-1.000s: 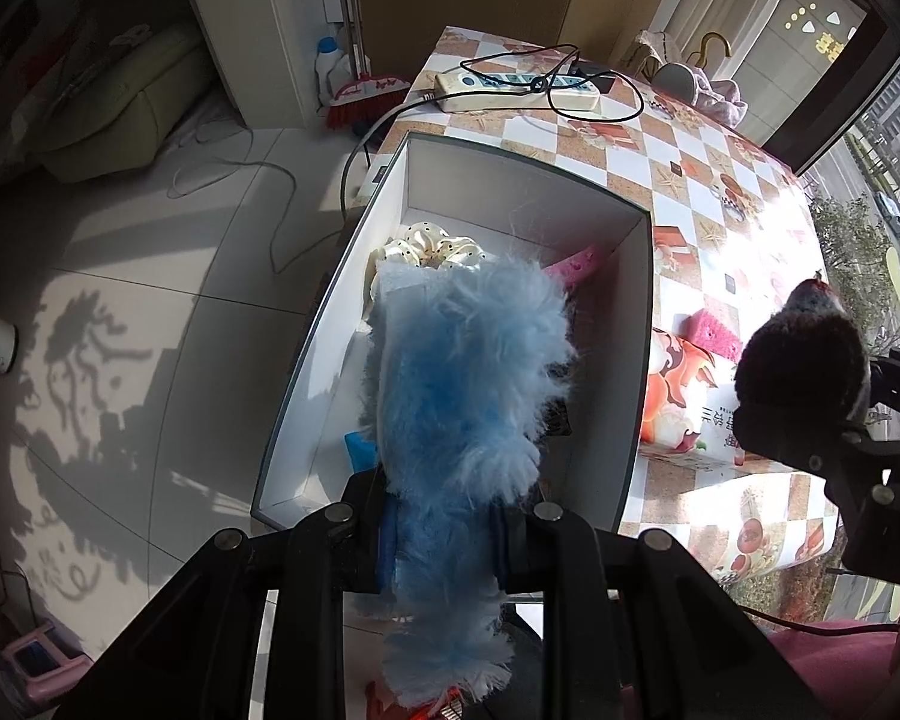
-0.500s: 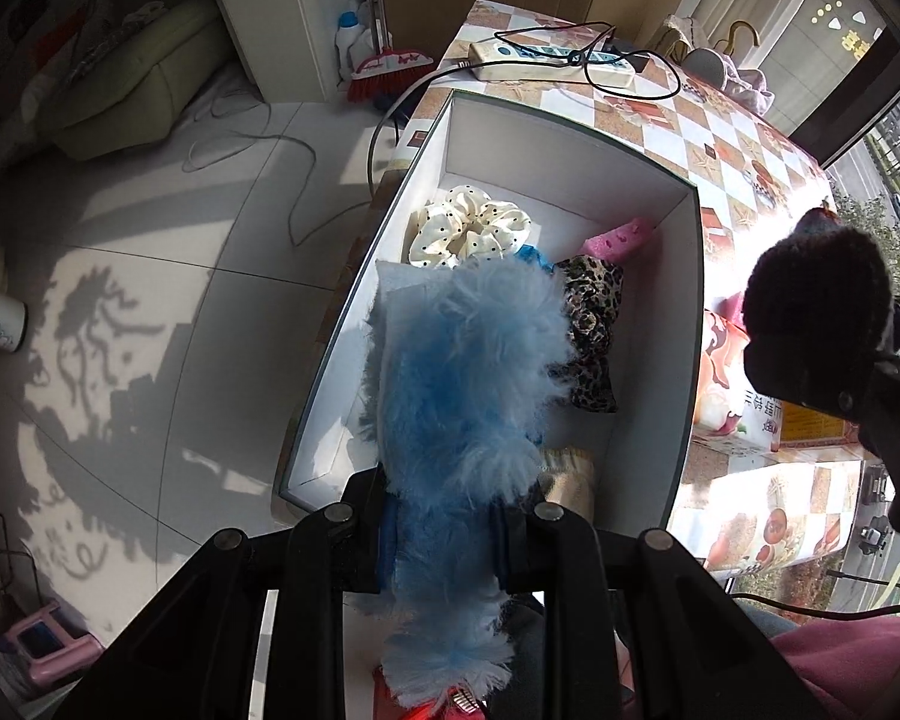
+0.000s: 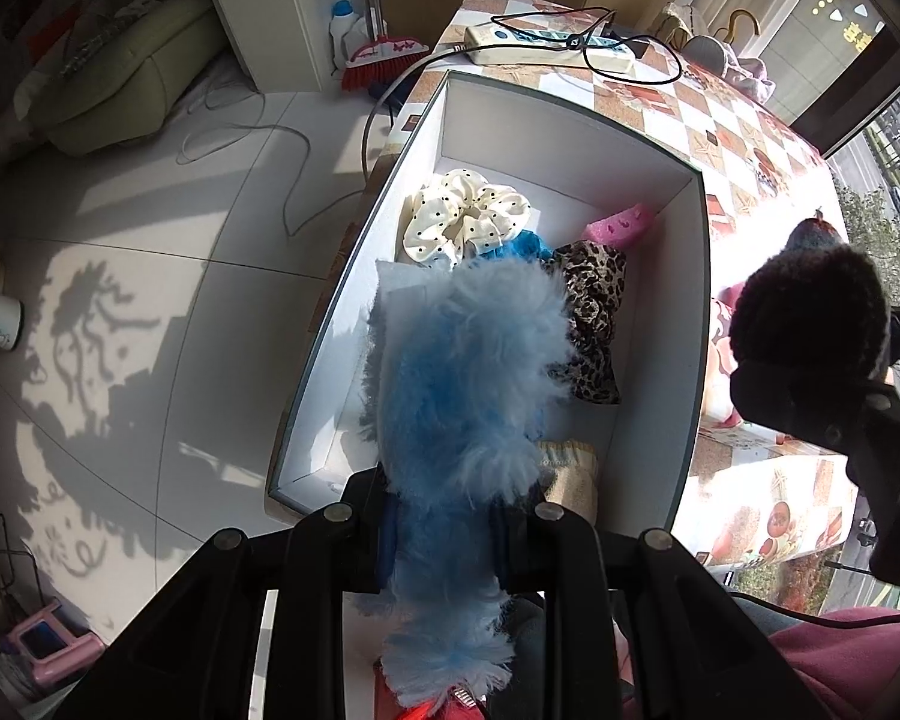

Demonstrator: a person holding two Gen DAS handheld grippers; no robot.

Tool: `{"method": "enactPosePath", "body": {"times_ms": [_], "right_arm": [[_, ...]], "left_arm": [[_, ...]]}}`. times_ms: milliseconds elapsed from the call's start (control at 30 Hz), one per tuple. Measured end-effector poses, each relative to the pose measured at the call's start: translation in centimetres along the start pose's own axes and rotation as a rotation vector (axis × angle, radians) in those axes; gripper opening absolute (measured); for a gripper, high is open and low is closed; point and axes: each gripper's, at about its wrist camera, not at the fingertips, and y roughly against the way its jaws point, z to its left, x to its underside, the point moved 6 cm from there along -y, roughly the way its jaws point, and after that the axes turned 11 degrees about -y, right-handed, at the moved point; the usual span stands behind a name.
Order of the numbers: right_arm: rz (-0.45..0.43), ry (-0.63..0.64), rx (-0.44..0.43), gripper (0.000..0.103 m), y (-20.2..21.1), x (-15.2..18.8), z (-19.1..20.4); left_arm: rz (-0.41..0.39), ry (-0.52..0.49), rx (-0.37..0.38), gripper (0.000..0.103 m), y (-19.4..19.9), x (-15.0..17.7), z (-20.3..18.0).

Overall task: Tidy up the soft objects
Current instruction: 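Lower the fluffy item with the left tool while the right tool lowers the knit hat, then open both tools and move them back toward the table items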

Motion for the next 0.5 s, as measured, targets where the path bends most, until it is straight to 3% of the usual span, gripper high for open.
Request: {"method": "enactPosePath", "body": {"times_ms": [200,300,333,433,500], "right_arm": [[0.011,0.010,0.003,0.059,-0.40,-0.01,0.20],[0.011,0.015,0.003,0.059,-0.51,-0.04,0.35],[0.012,0.017,0.003,0.060,-0.57,-0.06,0.46],[0.016,0.026,0.007,0.063,-0.69,-0.05,0.70],[0.014,0.032,0.013,0.066,-0.70,-0.06,0.83]], "left_arm": [[0.005,-0.003,0.000,0.027,-0.14,-0.04,-0.14],[0.007,-0.004,0.004,0.032,-0.21,0.00,-0.22],[0.007,-0.007,0.005,0.039,-0.21,0.01,-0.27],[-0.006,-0.020,-0.005,0.078,0.10,-0.07,-0.49],[-0.024,-0.027,0.000,0.082,0.42,-0.23,-0.61]]}}
